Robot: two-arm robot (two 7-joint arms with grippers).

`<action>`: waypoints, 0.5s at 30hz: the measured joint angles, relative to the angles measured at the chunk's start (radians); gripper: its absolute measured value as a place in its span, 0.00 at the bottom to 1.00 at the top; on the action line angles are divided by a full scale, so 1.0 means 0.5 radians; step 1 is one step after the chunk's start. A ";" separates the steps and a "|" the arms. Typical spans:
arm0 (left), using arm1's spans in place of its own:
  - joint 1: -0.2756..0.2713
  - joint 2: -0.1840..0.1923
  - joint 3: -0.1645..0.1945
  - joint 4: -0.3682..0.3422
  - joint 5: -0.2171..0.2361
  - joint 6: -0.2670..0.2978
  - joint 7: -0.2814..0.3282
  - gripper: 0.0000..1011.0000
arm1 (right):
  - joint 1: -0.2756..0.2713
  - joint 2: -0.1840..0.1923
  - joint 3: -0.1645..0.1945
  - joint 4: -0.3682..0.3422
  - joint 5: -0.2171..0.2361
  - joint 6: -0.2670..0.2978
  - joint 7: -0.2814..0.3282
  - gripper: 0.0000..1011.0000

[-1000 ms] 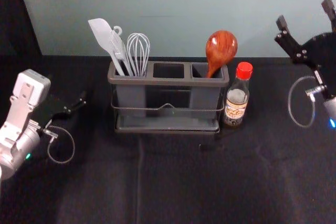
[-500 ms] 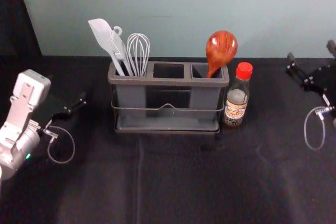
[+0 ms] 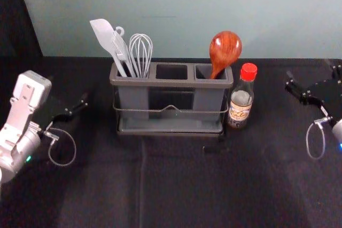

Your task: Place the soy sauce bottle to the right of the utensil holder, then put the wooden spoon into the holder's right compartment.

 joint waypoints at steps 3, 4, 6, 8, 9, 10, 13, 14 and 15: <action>0.000 0.000 0.000 0.000 0.000 0.000 0.000 0.99 | 0.048 0.011 -0.028 0.079 -0.002 0.019 0.011 0.99; 0.000 0.000 0.000 0.000 0.000 0.000 0.000 0.99 | 0.068 0.016 -0.041 0.110 -0.004 0.026 0.015 0.99; 0.000 0.000 0.000 0.000 0.000 0.000 0.000 0.99 | 0.095 0.022 -0.061 0.158 -0.008 0.036 0.023 0.99; 0.000 0.000 0.000 0.000 0.000 0.000 0.000 0.99 | 0.116 0.024 -0.076 0.189 -0.014 0.042 0.026 0.99; 0.000 0.000 0.000 0.000 0.000 0.000 0.000 0.99 | 0.131 0.026 -0.088 0.212 -0.016 0.046 0.028 0.99; 0.000 0.000 0.000 0.000 0.000 0.000 0.000 0.99 | 0.139 0.026 -0.096 0.224 -0.017 0.049 0.029 0.99; 0.000 0.000 0.000 0.000 0.000 0.000 0.000 0.99 | 0.179 0.026 -0.122 0.265 -0.021 0.055 0.031 0.99; 0.000 0.000 0.000 0.000 0.000 0.000 0.000 0.99 | 0.187 0.025 -0.128 0.274 -0.022 0.056 0.032 0.99; 0.000 0.000 0.000 0.000 0.000 0.000 0.000 0.99 | 0.205 0.021 -0.142 0.295 -0.024 0.059 0.035 0.99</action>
